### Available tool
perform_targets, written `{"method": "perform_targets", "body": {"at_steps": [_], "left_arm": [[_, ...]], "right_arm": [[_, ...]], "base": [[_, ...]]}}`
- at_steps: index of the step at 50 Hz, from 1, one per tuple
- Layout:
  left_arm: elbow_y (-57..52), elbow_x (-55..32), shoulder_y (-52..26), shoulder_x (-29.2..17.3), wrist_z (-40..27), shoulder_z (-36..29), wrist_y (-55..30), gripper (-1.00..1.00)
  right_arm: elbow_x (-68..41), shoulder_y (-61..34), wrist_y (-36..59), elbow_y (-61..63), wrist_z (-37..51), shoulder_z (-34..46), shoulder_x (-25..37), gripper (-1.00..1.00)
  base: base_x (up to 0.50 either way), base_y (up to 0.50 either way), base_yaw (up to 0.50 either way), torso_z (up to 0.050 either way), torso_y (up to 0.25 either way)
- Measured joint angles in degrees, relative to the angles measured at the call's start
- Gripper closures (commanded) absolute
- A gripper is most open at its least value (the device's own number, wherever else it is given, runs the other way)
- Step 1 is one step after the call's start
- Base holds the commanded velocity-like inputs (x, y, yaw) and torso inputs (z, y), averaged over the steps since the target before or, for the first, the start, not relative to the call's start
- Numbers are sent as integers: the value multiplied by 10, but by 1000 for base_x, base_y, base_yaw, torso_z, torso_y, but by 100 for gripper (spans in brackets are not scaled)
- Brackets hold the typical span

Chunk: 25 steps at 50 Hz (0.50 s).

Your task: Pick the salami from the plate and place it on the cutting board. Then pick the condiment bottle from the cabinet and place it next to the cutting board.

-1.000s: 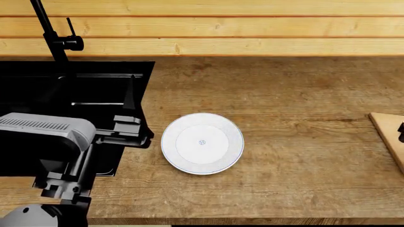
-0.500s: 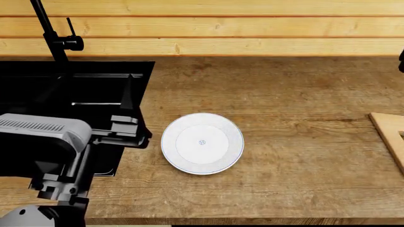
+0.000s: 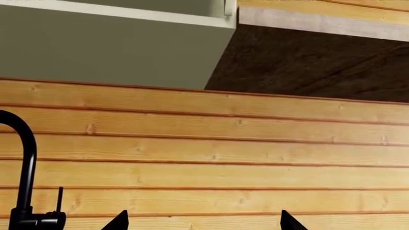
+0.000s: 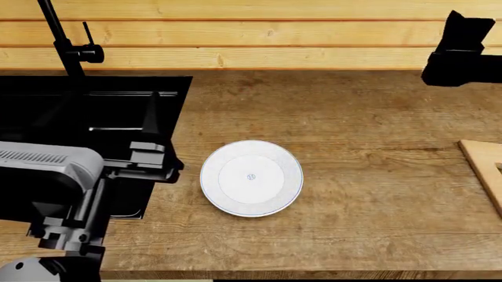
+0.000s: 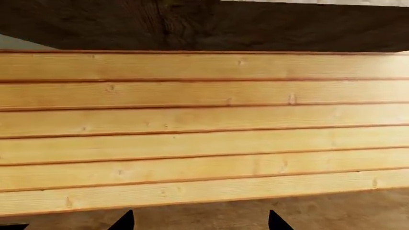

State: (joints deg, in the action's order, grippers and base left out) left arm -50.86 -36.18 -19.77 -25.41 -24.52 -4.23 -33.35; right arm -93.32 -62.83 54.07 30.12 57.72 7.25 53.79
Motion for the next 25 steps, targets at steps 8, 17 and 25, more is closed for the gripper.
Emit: {"method": "perform_targets", "body": {"at_steps": [8,17,25], "left_arm": [[-1,-3,0,-2,-2,2,2,-100],[-3,-7,1,-4,-4,5,6,-100],[0,-9,1,-5,-4,7,11,-100]], "right_arm": [[69,112,-62,88,-45,-41,-28,-100],[191,246,-128,171,-103,-57,-76,-100],[299,344,-187,209,-154,-52,-118,-100]], "base": [[0,0,0,0,0],[0,0,0,0,0],[0,0,0,0,0]]}}
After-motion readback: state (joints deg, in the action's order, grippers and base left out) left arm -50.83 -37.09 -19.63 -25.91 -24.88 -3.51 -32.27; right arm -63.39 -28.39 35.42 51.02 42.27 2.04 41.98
